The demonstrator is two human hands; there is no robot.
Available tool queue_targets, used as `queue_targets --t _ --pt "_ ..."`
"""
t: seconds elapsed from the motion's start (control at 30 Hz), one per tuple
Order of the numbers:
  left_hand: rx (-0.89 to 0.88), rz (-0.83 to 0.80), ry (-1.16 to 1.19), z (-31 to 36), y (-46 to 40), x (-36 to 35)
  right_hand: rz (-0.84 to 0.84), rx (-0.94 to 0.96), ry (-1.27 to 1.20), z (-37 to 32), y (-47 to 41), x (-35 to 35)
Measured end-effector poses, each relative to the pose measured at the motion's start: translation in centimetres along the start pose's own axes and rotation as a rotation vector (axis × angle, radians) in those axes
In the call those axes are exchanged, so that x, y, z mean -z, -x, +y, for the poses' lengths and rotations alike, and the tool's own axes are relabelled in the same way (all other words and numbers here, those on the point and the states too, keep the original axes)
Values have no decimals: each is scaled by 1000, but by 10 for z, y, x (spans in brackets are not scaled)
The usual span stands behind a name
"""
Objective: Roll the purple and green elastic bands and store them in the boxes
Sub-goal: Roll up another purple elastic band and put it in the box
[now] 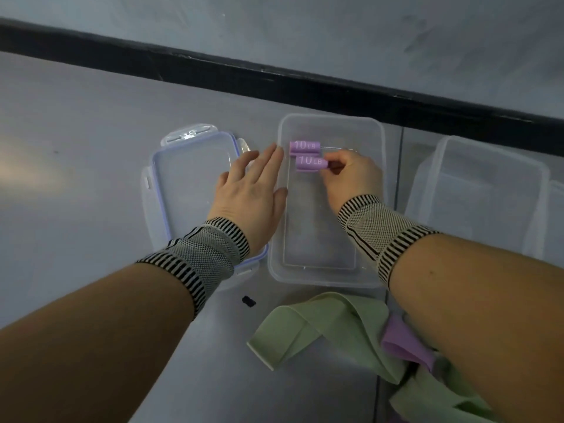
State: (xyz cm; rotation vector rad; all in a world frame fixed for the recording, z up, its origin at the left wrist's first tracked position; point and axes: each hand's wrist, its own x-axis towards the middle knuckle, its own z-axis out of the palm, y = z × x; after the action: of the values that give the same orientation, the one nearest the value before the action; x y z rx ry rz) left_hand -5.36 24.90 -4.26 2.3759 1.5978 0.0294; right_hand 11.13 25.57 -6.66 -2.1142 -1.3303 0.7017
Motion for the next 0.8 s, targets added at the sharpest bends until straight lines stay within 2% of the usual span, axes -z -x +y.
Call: queue_targets --t 0.2,0.8 --pt "-23 49 -6 -4 -1 -7 16 -5 24 9 -12 -22" --pt "-30 92 49 -3 -2 -12 27 23 21 11 -16 -28"
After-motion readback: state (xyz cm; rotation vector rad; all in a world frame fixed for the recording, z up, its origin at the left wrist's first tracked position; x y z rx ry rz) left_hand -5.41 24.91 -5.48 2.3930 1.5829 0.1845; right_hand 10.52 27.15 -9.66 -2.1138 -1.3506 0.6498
